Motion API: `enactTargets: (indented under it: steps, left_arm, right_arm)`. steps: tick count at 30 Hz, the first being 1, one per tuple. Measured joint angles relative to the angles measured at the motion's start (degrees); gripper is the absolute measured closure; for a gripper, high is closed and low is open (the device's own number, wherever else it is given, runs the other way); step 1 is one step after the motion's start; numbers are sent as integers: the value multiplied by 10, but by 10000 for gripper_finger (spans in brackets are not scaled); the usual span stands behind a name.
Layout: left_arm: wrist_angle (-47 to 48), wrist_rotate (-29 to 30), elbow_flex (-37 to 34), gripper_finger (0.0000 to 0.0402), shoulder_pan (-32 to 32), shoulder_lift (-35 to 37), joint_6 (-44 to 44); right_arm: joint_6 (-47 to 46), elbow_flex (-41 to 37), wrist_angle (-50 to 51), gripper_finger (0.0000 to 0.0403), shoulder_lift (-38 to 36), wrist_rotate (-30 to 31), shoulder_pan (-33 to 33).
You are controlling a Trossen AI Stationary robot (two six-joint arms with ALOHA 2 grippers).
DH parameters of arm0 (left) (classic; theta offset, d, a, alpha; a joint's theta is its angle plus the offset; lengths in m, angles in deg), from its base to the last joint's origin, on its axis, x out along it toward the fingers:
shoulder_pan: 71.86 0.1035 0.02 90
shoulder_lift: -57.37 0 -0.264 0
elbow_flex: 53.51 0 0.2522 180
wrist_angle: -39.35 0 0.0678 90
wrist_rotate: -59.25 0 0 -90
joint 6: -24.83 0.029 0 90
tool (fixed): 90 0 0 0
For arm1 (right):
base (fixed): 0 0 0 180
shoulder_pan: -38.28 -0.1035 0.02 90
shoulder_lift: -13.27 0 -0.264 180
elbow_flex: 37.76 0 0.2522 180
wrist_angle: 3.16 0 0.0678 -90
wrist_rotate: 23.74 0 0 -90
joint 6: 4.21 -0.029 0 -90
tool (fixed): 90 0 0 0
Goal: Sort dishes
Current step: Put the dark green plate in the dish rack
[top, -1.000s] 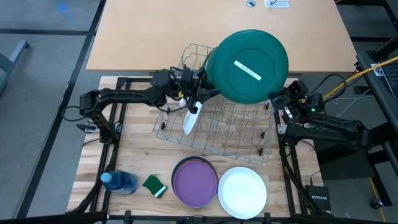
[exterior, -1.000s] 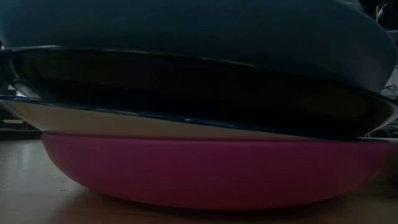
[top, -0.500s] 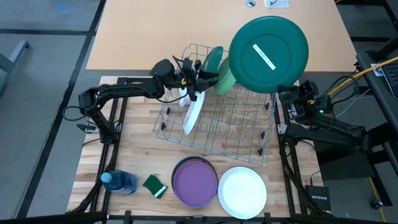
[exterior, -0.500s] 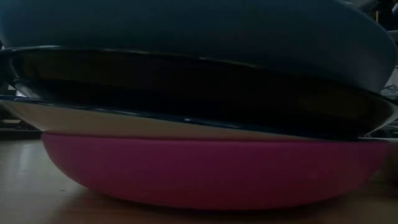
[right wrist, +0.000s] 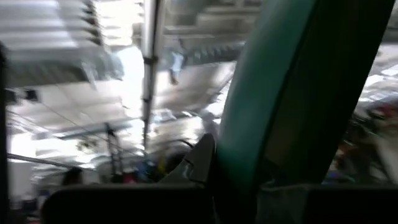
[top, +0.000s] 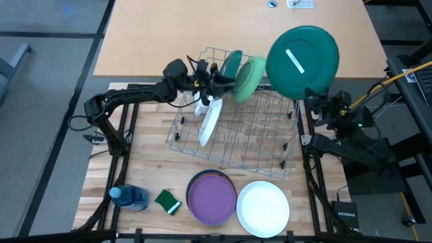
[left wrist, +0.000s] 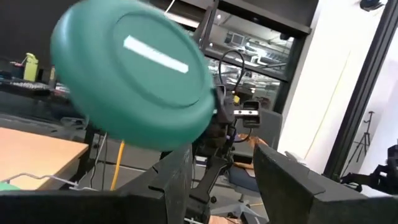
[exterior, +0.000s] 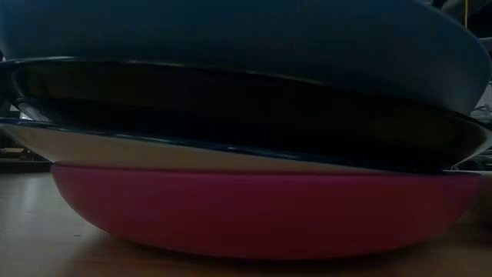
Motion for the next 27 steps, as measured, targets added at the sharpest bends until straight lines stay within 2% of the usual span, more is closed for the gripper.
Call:
enactTargets:
  steps: [6, 8, 15, 24, 27]
  left_arm:
    - [0, 0, 0, 243, 2, 0, 18]
    - [0, 0, 0, 243, 5, 0, 21]
    - [0, 0, 0, 243, 17, 0, 21]
    - [3, 0, 0, 243, 19, 0, 21]
    - [3, 0, 0, 243, 19, 0, 21]
  right_arm:
    - [3, 0, 142, 371, -39, 135, 0]
    - [-3, 0, 182, 371, -39, 163, 0]
    - [-34, 0, 240, 371, -21, 195, 0]
    - [-135, -27, 234, 370, 51, 249, 0]
    - [-139, -38, 192, 370, 78, 259, 0]
